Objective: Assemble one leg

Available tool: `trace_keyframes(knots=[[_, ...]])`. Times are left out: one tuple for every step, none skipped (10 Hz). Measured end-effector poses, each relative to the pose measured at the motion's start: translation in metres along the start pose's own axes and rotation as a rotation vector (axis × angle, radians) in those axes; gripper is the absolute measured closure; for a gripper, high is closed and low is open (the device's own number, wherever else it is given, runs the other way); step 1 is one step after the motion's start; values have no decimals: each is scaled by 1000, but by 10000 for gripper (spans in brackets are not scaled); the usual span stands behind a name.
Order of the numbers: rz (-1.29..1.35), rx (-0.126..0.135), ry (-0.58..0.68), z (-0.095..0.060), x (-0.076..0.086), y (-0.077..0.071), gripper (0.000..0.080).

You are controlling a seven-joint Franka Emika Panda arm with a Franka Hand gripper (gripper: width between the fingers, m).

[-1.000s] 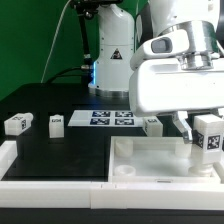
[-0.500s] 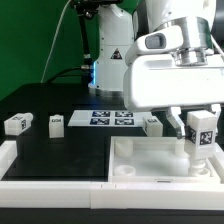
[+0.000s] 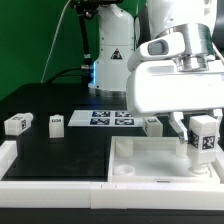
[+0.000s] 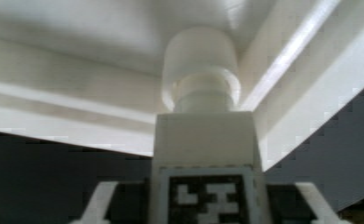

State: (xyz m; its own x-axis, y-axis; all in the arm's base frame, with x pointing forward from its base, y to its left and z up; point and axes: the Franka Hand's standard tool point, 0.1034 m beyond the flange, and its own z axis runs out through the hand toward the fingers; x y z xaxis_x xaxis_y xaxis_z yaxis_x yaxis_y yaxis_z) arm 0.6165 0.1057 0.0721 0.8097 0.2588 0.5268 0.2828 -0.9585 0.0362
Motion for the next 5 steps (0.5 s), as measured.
trace_keyframes(knots=[[1,1,-6,3,-3,0,512],[2,0,-4,5,-5,1,512],[3,-2,4,6,-5,1,512],[3,-4,14,7,-4,1,512],[7,-6,23,7,-3,3,512]])
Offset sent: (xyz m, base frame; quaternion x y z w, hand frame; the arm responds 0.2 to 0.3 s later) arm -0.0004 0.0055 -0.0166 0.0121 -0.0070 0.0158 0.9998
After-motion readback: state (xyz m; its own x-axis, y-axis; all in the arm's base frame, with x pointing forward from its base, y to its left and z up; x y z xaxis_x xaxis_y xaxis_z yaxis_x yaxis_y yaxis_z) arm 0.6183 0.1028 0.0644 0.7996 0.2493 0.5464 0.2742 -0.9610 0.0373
